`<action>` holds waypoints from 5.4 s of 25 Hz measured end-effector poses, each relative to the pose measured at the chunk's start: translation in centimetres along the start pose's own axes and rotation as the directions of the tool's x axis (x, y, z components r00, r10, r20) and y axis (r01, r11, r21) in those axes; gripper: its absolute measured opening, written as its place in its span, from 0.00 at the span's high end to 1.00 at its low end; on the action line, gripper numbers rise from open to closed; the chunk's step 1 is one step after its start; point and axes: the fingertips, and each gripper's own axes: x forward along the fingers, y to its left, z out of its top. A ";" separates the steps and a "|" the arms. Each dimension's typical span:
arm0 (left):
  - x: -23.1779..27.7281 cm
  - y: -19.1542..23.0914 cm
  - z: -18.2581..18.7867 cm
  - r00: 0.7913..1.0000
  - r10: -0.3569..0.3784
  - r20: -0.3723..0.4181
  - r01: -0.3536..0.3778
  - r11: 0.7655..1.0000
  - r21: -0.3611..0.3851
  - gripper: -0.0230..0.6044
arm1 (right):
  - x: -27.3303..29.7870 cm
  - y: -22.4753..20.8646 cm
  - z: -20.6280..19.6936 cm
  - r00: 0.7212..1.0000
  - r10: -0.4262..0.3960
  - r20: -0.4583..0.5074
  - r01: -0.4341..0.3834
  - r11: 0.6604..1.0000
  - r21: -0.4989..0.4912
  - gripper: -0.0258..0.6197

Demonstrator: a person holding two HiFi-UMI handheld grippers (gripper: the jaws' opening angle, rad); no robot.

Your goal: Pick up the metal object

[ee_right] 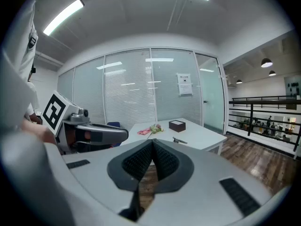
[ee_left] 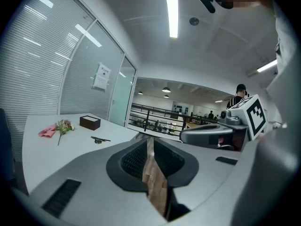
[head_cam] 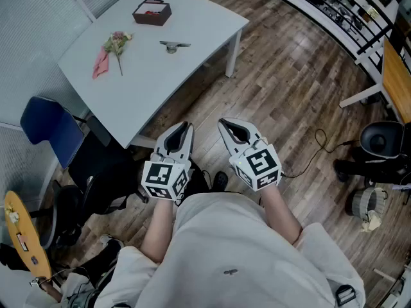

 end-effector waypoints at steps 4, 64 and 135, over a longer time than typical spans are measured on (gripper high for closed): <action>0.3 0.1 0.1 1.000 -0.002 0.002 0.002 1.000 0.008 0.90 | 0.3 0.0 0.0 1.000 0.002 0.003 -0.002 1.000 0.003 0.95; 8.0 22.0 6.4 0.991 -0.134 -0.004 0.134 0.991 0.007 0.91 | 22.8 -2.0 5.9 0.991 -0.123 -0.049 0.124 0.992 0.028 0.83; 24.1 35.1 3.3 0.974 0.132 -0.182 -0.155 0.981 -0.114 0.91 | 47.1 -17.0 -4.5 0.917 0.036 -0.398 -0.120 0.975 -0.188 0.75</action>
